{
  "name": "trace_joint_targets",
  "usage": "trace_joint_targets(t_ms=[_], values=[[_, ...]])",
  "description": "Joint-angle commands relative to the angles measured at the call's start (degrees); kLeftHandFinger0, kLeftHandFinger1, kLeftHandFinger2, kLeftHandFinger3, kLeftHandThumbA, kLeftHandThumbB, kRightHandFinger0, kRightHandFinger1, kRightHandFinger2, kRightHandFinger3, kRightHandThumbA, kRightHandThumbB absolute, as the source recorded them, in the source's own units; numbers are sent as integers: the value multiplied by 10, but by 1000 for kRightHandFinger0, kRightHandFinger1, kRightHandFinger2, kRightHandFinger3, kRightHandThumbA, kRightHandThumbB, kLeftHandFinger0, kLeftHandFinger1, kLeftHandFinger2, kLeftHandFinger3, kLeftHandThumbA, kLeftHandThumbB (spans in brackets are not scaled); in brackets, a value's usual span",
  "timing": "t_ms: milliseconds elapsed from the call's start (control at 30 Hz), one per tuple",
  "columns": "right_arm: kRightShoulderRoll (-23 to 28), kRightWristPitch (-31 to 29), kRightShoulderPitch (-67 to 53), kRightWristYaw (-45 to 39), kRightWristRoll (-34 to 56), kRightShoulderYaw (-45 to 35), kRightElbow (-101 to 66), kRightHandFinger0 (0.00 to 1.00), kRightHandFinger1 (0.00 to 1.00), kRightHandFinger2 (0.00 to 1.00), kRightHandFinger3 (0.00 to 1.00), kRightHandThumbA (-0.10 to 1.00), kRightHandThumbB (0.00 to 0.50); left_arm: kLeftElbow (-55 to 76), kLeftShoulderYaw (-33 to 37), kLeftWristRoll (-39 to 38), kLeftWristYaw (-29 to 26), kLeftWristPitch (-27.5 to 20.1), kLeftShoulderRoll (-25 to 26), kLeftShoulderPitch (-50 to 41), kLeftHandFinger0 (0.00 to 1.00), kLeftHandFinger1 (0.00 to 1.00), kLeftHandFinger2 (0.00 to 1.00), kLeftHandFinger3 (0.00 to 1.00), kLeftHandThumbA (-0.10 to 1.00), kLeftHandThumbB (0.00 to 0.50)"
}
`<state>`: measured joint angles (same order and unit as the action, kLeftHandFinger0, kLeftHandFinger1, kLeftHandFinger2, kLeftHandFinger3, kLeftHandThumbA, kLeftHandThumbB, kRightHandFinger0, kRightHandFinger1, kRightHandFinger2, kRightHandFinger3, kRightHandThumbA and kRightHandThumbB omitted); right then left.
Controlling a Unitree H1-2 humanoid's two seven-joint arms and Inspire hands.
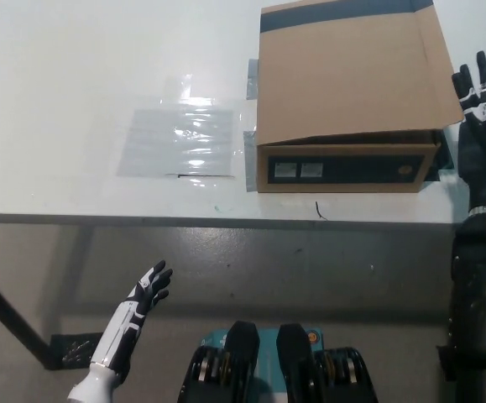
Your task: A small storage box is placed at the center of the table and the robot uses its right hand to slide under its lid and push it upwards to open it
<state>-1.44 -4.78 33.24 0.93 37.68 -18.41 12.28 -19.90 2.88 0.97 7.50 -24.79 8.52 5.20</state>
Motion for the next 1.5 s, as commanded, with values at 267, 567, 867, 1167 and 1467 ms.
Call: trace_joint_targets(t_ms=[267,567,867,1167,1467], values=[[17,-34,40,-18,0,-18,36,1000,1000,1000,1000,1000,267,10,2,-3,8,-21,9,13,1000,1000,1000,1000,1000,500],[26,-46,48,-23,0,-27,62,1000,1000,1000,1000,1000,269,9,2,-4,10,-21,9,12,1000,1000,1000,1000,1000,500],[21,-49,52,-22,-2,-26,72,1000,1000,1000,1000,1000,278,9,2,-4,9,-21,8,12,1000,1000,1000,1000,1000,500],[10,-60,56,-46,7,-23,105,1000,1000,1000,1000,1000,259,10,3,-5,10,-21,8,12,1000,1000,1000,1000,1000,500],[0,-42,65,-43,33,-38,137,1000,1000,1000,1000,1000,280,11,2,-7,10,-21,7,11,1000,1000,1000,1000,1000,500]])
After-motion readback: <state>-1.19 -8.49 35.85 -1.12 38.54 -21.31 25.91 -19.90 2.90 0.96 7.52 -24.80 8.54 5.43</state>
